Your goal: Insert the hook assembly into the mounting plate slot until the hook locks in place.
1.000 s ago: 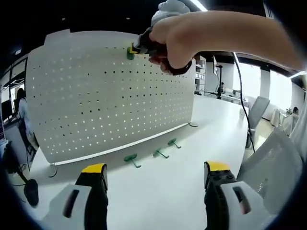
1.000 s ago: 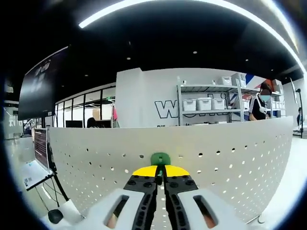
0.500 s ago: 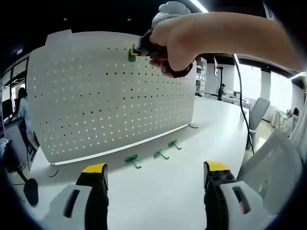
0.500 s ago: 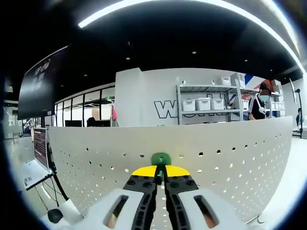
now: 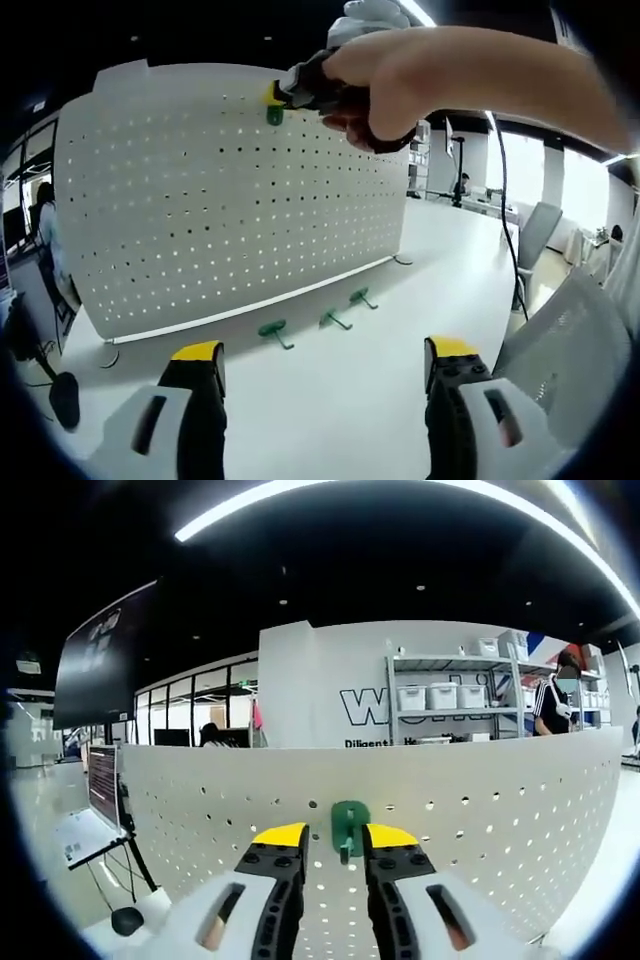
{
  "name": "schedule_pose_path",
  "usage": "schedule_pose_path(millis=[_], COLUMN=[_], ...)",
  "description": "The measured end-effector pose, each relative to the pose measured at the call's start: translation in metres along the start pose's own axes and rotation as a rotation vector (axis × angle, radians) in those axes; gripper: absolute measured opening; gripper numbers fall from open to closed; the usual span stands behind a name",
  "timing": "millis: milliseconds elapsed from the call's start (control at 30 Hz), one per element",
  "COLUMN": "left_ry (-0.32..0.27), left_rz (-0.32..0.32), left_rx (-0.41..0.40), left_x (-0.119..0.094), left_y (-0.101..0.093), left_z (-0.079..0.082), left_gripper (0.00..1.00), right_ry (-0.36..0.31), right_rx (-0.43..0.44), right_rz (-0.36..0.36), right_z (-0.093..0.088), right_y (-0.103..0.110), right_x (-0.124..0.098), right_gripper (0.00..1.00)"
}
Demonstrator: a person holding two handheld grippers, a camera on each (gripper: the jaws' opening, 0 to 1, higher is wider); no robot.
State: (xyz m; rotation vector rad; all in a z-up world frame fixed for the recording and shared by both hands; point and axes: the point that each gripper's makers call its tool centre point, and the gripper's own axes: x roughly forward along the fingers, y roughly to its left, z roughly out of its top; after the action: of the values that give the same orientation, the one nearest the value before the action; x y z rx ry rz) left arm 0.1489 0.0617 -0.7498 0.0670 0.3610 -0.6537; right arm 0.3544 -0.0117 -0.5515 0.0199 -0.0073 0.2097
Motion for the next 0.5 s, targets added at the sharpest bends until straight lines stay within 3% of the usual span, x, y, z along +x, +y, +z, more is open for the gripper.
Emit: schedule_pose_path(millis=[200,267,500], left_ry=[0.007,0.009,0.012], left_rz=[-0.003,-0.002,-0.005], left_rx=[0.007,0.006,0.003], left_x=[0.001,0.001,0.001], left_y=[-0.001,-0.001,-0.002], left_z=[-0.001,-0.002,-0.003], left_gripper=[0.84,0.84,0.84], right_ry=[-0.007,-0.012,0.009], right_rx=[0.014,-0.018,0.009], right_rz=[0.079,0.105,0.159], right_z=[-0.001,-0.002,-0.014], right_y=[0.008,0.013,0.016], right_x=[-0.007,-0.012,-0.016], right_gripper=[0.45,0.48,0.54])
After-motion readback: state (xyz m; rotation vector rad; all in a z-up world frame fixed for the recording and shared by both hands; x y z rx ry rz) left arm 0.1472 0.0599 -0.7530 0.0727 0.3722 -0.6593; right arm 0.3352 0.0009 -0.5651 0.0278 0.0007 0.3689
